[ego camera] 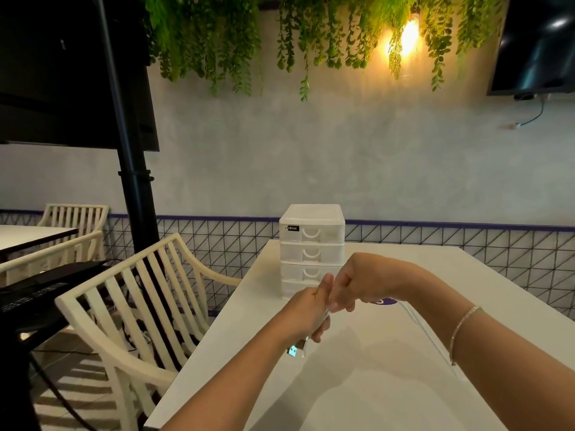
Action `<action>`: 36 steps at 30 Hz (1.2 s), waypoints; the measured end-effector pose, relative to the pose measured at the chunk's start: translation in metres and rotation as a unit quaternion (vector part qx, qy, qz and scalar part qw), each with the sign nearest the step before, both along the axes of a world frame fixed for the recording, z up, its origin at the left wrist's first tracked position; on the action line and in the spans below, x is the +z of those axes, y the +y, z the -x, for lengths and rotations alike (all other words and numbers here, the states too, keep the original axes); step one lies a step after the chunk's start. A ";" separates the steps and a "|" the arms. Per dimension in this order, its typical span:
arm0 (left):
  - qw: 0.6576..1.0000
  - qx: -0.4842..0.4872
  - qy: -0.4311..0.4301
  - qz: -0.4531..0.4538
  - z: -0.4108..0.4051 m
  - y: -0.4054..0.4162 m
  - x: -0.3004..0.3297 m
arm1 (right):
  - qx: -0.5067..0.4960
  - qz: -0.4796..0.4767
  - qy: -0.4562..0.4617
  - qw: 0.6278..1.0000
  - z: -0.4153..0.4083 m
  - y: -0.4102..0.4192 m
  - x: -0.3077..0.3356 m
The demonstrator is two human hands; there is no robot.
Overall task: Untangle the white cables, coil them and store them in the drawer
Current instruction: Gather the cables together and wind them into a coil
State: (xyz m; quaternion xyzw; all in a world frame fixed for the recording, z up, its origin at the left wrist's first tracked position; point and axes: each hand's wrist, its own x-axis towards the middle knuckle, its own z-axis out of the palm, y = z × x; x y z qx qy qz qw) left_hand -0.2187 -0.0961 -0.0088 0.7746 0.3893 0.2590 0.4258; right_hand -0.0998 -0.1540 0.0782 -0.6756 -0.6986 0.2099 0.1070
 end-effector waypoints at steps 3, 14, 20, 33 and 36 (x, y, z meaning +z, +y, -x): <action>0.999 0.006 0.031 0.003 0.001 0.003 -0.001 | 0.045 -0.043 -0.039 0.997 -0.004 0.003 -0.005; 0.957 -0.119 -0.113 0.240 0.009 0.006 0.004 | 0.052 -0.095 -0.046 0.993 -0.011 0.013 -0.013; 0.985 -0.119 -0.040 0.116 0.012 0.007 -0.005 | 0.048 -0.093 0.002 0.995 -0.010 0.014 -0.012; 0.998 -0.014 0.029 0.060 0.006 0.007 -0.009 | 0.054 -0.119 0.020 0.991 -0.013 0.011 -0.006; 0.998 0.000 0.033 0.052 0.006 0.007 -0.009 | 0.059 -0.119 -0.008 0.991 -0.012 0.009 -0.005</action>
